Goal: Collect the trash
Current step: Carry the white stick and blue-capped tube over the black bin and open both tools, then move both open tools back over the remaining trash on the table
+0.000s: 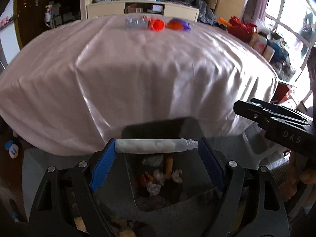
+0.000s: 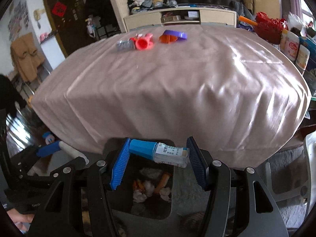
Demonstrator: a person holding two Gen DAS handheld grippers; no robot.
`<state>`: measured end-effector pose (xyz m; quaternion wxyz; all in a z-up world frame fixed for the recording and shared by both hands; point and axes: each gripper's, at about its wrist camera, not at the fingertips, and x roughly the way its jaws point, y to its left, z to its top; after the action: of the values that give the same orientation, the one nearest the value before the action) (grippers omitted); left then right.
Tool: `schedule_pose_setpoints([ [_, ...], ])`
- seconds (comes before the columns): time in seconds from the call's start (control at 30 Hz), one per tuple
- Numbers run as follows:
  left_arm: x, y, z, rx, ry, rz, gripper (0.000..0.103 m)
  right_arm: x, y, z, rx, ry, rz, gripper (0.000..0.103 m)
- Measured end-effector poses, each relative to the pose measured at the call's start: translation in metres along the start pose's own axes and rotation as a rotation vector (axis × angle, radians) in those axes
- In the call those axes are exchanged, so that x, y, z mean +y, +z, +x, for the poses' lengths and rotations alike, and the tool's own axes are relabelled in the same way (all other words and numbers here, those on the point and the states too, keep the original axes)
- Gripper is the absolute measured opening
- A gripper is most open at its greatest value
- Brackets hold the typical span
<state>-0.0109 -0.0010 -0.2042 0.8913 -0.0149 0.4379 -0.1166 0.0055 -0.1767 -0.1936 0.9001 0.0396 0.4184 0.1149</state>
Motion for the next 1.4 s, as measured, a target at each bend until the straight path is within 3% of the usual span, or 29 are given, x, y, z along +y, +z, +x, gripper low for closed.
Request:
schedule_pose_setpoints([
  [0.27, -0.001, -0.025, 0.030, 0.071, -0.038, 0.010, 0.079, 0.001, -0.031, 0.030, 0.094, 0.007, 0.028, 0.059],
  [0.63, 0.001, -0.032, 0.044, 0.128, -0.029, -0.006, 0.079, 0.001, -0.027, 0.037, 0.120, 0.025, 0.051, 0.060],
  [0.73, 0.005, -0.032, 0.047, 0.148, -0.019, -0.025, 0.085, 0.001, -0.026, 0.037, 0.117, 0.044, 0.060, 0.077],
  [0.8, 0.007, -0.032, 0.047, 0.148, -0.016, -0.031, 0.087, 0.001, -0.026, 0.035, 0.107, 0.036, 0.066, 0.084],
  [1.2, 0.008, -0.023, 0.036, 0.120, -0.025, -0.044, 0.089, -0.008, -0.019, 0.031, 0.104, 0.025, 0.103, 0.084],
  [1.4, 0.024, 0.024, 0.011, 0.065, -0.007, -0.082, 0.089, -0.029, 0.018, 0.003, 0.022, 0.022, 0.132, 0.085],
])
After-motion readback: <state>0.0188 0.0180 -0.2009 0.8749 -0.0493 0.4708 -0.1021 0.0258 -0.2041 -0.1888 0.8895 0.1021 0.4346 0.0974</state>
